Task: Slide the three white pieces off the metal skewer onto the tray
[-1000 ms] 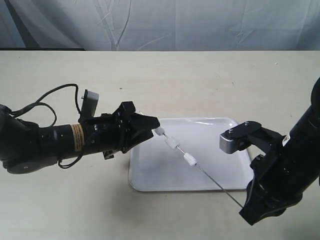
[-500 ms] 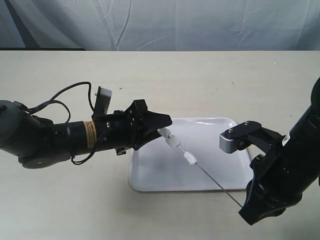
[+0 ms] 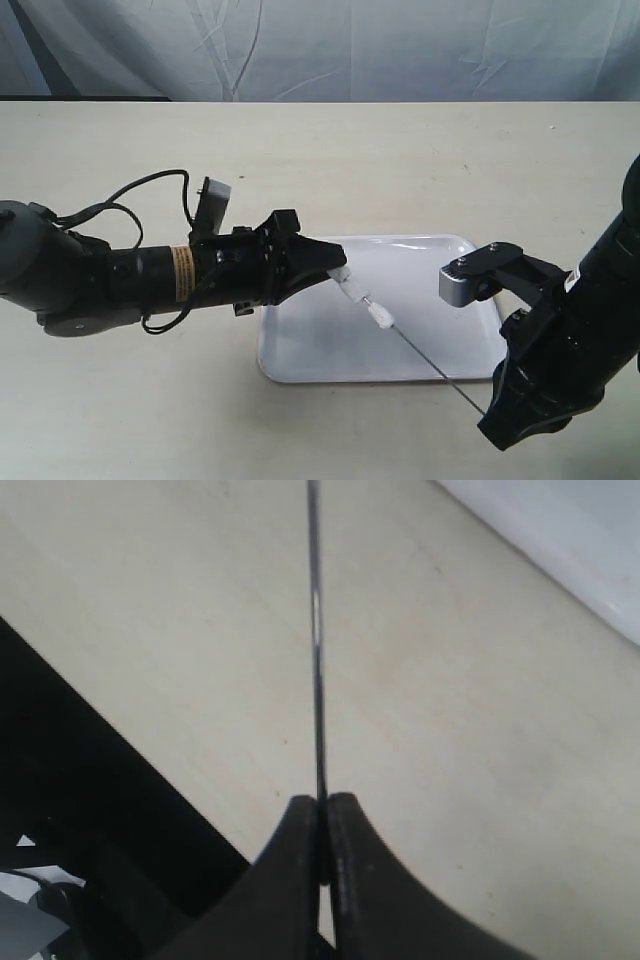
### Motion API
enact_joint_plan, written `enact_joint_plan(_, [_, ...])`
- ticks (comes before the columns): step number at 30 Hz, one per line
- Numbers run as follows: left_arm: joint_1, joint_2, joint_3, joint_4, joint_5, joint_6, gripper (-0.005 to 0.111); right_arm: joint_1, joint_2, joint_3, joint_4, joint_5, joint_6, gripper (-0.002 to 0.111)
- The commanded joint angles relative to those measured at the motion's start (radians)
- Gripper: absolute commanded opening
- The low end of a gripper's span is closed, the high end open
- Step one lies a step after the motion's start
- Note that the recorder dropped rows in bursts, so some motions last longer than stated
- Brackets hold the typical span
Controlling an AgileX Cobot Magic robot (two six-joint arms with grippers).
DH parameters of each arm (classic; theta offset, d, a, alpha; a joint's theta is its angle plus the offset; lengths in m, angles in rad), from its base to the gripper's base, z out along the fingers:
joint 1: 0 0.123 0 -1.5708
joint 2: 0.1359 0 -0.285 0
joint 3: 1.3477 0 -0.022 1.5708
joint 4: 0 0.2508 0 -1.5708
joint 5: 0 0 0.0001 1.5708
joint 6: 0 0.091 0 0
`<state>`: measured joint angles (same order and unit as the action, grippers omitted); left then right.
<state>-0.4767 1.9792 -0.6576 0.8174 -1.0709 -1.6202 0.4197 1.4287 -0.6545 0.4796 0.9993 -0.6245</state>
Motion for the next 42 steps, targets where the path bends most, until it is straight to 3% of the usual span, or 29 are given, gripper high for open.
enact_joint_plan(1, [-0.004, 0.006, -0.002, 0.012, 0.000, 0.006, 0.010, 0.001, -0.010, 0.004, 0.001, -0.001, -0.004, -0.001])
enact_joint_plan(4, [-0.004, 0.006, -0.002, 0.012, 0.000, 0.008, 0.004, 0.001, -0.010, 0.004, -0.001, 0.004, -0.004, -0.001])
enact_joint_plan(15, [-0.004, 0.006, -0.010, -0.054, -0.005, 0.008, 0.004, 0.001, -0.010, 0.053, -0.008, -0.001, -0.004, -0.001])
enact_joint_plan(26, [0.148, 0.006, -0.011, 0.015, -0.002, 0.010, 0.004, 0.001, -0.010, 0.061, -0.038, 0.016, 0.017, -0.001])
enact_joint_plan(42, [0.171, 0.006, -0.011, -0.046, 0.072, 0.141, 0.004, 0.001, -0.010, 0.061, -0.060, 0.012, 0.042, -0.001])
